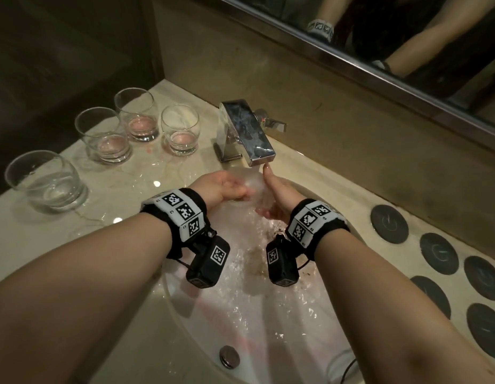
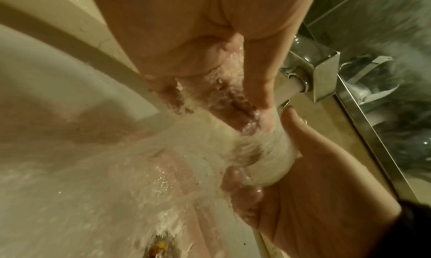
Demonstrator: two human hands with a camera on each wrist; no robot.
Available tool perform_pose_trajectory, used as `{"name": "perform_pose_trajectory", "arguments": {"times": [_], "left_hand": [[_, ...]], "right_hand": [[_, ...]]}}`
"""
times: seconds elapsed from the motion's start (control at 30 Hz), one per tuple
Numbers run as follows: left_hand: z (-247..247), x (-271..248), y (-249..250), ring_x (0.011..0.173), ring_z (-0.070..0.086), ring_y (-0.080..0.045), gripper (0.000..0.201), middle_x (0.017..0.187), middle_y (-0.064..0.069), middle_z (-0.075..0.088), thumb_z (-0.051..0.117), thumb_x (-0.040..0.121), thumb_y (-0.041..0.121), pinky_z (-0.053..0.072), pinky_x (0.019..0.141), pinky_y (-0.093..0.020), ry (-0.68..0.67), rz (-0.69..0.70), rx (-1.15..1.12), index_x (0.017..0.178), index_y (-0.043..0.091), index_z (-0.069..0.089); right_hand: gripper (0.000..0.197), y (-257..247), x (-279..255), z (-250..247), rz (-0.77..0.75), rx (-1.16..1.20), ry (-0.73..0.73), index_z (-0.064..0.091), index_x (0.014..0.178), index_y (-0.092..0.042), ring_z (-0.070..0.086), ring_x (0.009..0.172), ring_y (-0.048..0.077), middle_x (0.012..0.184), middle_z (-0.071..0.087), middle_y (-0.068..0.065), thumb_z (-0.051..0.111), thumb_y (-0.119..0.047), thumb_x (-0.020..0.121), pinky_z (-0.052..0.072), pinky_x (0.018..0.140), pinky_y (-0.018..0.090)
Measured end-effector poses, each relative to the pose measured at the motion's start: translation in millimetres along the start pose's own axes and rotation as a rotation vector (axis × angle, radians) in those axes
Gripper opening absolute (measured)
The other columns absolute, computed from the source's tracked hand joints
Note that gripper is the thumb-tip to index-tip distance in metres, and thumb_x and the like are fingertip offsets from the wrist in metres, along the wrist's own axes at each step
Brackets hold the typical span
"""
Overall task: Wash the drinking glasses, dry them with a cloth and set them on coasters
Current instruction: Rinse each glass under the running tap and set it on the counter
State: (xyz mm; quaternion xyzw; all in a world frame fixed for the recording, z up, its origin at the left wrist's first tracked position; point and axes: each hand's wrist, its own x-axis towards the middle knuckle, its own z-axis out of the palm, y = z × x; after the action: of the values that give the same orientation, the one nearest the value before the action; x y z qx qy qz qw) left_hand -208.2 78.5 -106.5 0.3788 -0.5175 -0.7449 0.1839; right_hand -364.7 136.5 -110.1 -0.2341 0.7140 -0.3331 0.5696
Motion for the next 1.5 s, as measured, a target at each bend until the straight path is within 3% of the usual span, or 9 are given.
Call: {"name": "perform_pose_trajectory", "arguments": {"times": [0.1, 0.2, 0.3, 0.43, 0.63, 1.07, 1.23, 1.33, 1.5], "left_hand": [[2.0, -0.5, 4.0, 0.062, 0.066, -0.003, 0.015, 0.064, 0.004, 0.070, 0.056, 0.085, -0.007, 0.052, 0.068, -0.016, 0.010, 0.014, 0.038, 0.091, 0.006, 0.059], [5.1, 1.1, 6.2, 0.083, 0.067, -0.013, 0.029, 0.085, 0.001, 0.071, 0.071, 0.079, 0.015, 0.050, 0.084, -0.029, 0.020, 0.009, 0.312, 0.104, 0.008, 0.059], [14.2, 2.9, 4.1, 0.092, 0.062, -0.015, 0.031, 0.096, 0.005, 0.066, 0.070, 0.080, 0.026, 0.048, 0.091, -0.036, 0.017, 0.102, 0.783, 0.108, 0.021, 0.058], [17.2, 2.4, 3.3, 0.087, 0.062, -0.009, 0.013, 0.084, 0.013, 0.066, 0.071, 0.078, 0.029, 0.048, 0.090, -0.034, 0.051, 0.199, 0.944, 0.084, 0.032, 0.059], [3.7, 2.9, -1.7, 0.111, 0.045, -0.017, 0.033, 0.106, 0.005, 0.058, 0.073, 0.076, 0.034, 0.033, 0.098, -0.028, 0.171, 0.335, 1.060, 0.104, 0.021, 0.062], [0.4, -2.7, -1.3, 0.113, 0.045, -0.020, 0.027, 0.107, 0.002, 0.056, 0.071, 0.079, 0.031, 0.032, 0.094, -0.025, 0.156, 0.216, 1.032, 0.102, 0.020, 0.064], [4.0, -12.1, 0.1, 0.101, 0.053, -0.015, 0.019, 0.097, 0.006, 0.055, 0.073, 0.078, 0.028, 0.040, 0.085, -0.025, 0.118, 0.134, 0.907, 0.093, 0.024, 0.062], [8.0, -21.4, 2.9, 0.088, 0.052, -0.010, 0.020, 0.092, 0.007, 0.056, 0.072, 0.079, 0.030, 0.039, 0.079, -0.022, 0.098, 0.104, 0.856, 0.093, 0.023, 0.059], [9.5, -28.7, 7.8, 0.088, 0.055, -0.010, 0.030, 0.096, 0.002, 0.062, 0.070, 0.081, 0.030, 0.041, 0.079, -0.021, 0.037, 0.052, 0.801, 0.105, 0.013, 0.065]], "right_hand": [[0.060, 2.1, -10.0, -8.8, -0.086, -0.108, -0.035, 0.040, 0.134, -0.028, 0.061, 0.099, 0.022, 0.132, 0.051, 0.010, 0.063, -0.049, 0.082, 0.053, 0.071, 0.029], [0.083, -1.2, -25.6, -13.9, -0.161, -0.428, -0.066, 0.025, 0.143, -0.032, 0.052, 0.104, 0.014, 0.132, 0.046, 0.003, 0.075, -0.025, 0.077, 0.047, 0.080, 0.023], [0.087, -2.0, -30.9, -9.8, -0.250, -0.716, 0.007, 0.024, 0.144, -0.018, 0.048, 0.098, 0.009, 0.118, 0.051, -0.002, 0.077, -0.024, 0.075, 0.035, 0.065, 0.001], [0.081, 3.4, -27.1, -4.4, -0.226, -0.664, 0.065, 0.027, 0.141, -0.011, 0.048, 0.097, 0.010, 0.116, 0.051, 0.001, 0.076, -0.019, 0.077, 0.038, 0.066, 0.013], [0.073, 10.8, -20.4, -2.6, -0.239, -0.560, 0.074, 0.030, 0.138, -0.011, 0.050, 0.092, 0.010, 0.114, 0.054, 0.001, 0.074, -0.013, 0.079, 0.037, 0.050, -0.001], [0.084, 6.6, -30.6, -10.1, -0.242, -0.604, 0.113, 0.032, 0.140, -0.016, 0.052, 0.113, 0.018, 0.125, 0.052, 0.004, 0.079, -0.011, 0.071, 0.044, 0.090, 0.028], [0.075, -9.1, -55.0, -22.1, -0.233, -0.817, 0.110, 0.034, 0.141, -0.012, 0.051, 0.111, 0.015, 0.125, 0.051, 0.004, 0.074, -0.006, 0.077, 0.037, 0.069, -0.002], [0.080, -19.5, -65.3, -21.5, -0.232, -1.029, 0.170, 0.033, 0.142, -0.019, 0.048, 0.119, 0.021, 0.140, 0.038, 0.005, 0.077, -0.016, 0.075, 0.040, 0.095, 0.024], [0.077, -40.0, -84.7, -13.4, -0.265, -1.313, 0.210, 0.036, 0.139, -0.032, 0.052, 0.111, 0.025, 0.133, 0.035, 0.001, 0.073, -0.008, 0.076, 0.049, 0.086, 0.033]]}}
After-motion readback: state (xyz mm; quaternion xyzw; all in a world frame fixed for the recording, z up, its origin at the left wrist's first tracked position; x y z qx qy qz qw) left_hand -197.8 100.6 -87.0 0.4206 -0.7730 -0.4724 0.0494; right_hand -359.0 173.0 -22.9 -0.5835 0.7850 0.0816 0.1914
